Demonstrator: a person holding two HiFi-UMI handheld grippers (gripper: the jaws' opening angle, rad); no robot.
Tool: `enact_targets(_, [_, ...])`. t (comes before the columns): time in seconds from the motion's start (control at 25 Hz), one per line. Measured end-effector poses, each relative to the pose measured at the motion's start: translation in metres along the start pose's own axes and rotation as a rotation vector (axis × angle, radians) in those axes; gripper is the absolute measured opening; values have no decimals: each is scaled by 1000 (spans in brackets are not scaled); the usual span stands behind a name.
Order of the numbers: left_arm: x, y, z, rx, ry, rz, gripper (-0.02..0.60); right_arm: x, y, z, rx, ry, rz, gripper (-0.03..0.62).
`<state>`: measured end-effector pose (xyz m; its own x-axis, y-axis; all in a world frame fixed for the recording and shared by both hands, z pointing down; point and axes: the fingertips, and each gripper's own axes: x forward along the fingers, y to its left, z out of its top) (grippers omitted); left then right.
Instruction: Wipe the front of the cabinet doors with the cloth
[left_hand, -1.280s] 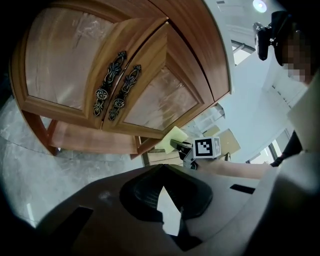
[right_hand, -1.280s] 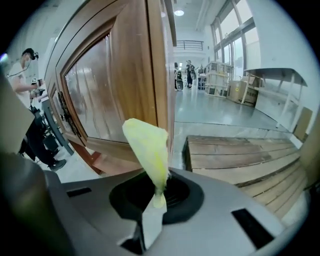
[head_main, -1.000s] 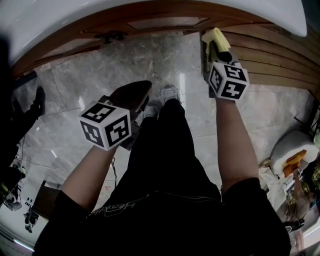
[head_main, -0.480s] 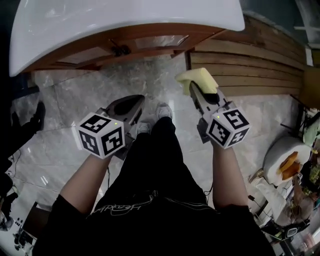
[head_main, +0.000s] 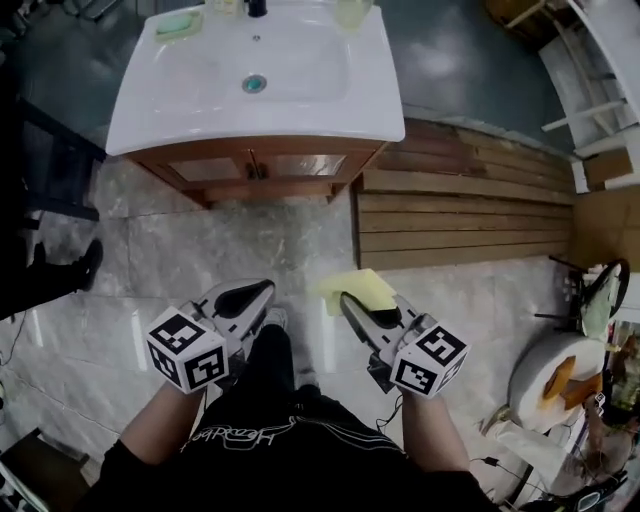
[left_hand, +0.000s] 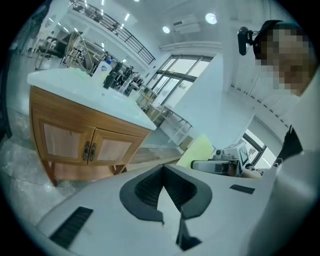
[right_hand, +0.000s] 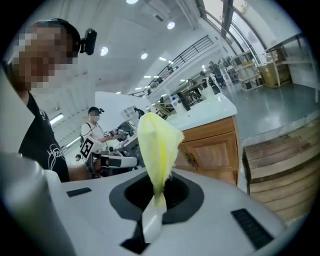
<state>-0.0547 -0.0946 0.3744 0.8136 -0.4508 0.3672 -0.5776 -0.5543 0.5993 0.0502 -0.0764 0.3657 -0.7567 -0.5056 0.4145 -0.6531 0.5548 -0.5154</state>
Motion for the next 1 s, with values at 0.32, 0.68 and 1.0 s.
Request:
enact_targets(0.32, [-59, -152, -20, 99, -124, -15, 6, -123, 91, -19, -95, -75, 77, 40])
enact_targets(0.68, [-128, -311, -13, 333, -261, -19, 6, -246, 187, -15, -272, -147, 131, 40])
enact_targets(1.0, [-157, -391, -22, 463, -306, -13, 6, -297, 241, -23, -379, -160, 150, 40])
